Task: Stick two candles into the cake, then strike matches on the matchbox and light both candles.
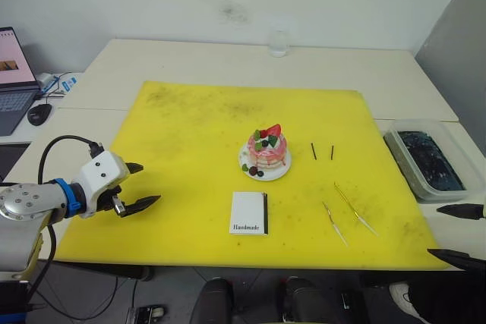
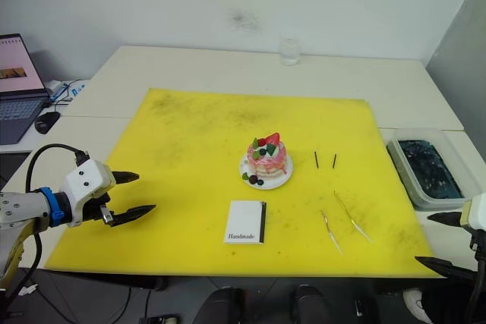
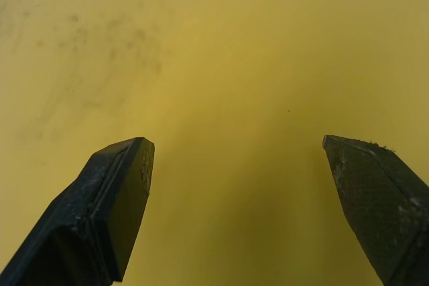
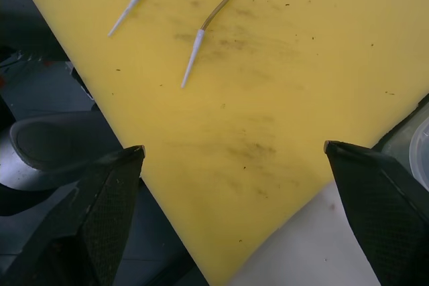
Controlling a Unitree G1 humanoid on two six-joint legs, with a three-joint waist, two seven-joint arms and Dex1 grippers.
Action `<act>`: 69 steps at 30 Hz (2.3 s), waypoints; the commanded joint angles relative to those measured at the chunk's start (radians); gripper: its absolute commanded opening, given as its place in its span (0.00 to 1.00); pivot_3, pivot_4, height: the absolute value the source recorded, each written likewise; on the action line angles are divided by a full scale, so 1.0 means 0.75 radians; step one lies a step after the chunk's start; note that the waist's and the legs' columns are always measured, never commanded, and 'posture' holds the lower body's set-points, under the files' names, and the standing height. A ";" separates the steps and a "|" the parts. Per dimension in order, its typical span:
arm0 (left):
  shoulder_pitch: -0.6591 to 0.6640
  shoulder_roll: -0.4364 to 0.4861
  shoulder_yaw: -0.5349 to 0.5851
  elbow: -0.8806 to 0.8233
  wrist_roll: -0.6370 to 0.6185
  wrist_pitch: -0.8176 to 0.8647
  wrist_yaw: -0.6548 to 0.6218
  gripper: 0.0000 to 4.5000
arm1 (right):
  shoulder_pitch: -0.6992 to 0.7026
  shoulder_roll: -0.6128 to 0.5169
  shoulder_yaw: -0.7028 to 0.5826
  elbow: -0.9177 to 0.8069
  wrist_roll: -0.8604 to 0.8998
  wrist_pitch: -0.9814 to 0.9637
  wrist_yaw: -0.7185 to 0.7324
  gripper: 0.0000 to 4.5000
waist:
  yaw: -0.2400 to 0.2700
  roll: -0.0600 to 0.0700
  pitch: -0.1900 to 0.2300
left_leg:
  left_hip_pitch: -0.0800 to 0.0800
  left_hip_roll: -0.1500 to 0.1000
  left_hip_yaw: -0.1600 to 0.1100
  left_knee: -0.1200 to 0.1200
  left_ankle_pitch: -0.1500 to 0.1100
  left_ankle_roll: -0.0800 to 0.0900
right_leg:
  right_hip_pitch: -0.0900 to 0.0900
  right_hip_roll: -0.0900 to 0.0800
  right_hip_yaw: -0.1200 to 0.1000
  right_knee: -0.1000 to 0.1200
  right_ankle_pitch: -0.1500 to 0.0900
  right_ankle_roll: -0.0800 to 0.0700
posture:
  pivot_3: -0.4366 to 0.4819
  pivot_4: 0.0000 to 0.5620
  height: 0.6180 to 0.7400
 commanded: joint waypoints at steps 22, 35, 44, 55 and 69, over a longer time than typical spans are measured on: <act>-0.207 -0.029 -0.079 0.184 -0.005 -0.124 -0.093 1.00 | -0.157 -0.070 0.124 0.039 -0.021 -0.009 0.001 1.00 | 0.000 0.000 0.000 | 0.000 0.000 0.000 0.001 0.000 0.000 | 0.000 0.001 0.000 0.001 0.004 0.007 | 0.48 0.27 1.00; -0.066 -0.016 -0.095 -0.122 -0.258 0.156 -0.258 1.00 | -0.230 0.011 0.096 -0.069 0.025 0.042 -0.115 1.00 | -0.001 0.000 0.000 | -0.001 0.001 0.000 0.002 0.000 0.000 | 0.000 0.002 0.001 0.001 0.005 0.009 | 0.48 0.27 1.00; -0.081 -0.143 -0.238 -0.596 -0.490 0.396 -0.171 1.00 | -0.142 0.142 0.127 -0.457 0.103 0.376 -0.392 1.00 | 0.001 0.000 0.000 | 0.000 0.000 -0.001 0.003 0.000 0.000 | 0.001 0.002 0.001 0.003 0.006 0.010 | 0.48 0.27 1.00; -0.210 -0.294 -0.487 -0.822 -0.571 0.531 -0.007 1.00 | -0.186 0.196 0.282 -0.621 0.094 0.694 -0.722 1.00 | 0.000 0.001 -0.001 | 0.001 0.000 -0.003 0.005 0.000 0.000 | 0.002 0.008 0.003 0.003 0.006 0.011 | 0.48 0.27 1.00; -0.331 -0.413 -0.591 -0.798 -0.593 0.611 0.114 1.00 | -0.254 0.300 0.548 -0.522 -0.020 0.604 -0.919 1.00 | -0.001 0.001 -0.002 | 0.000 -0.001 -0.003 0.005 0.000 0.000 | 0.002 0.012 0.003 0.003 0.007 0.012 | 0.48 0.27 1.00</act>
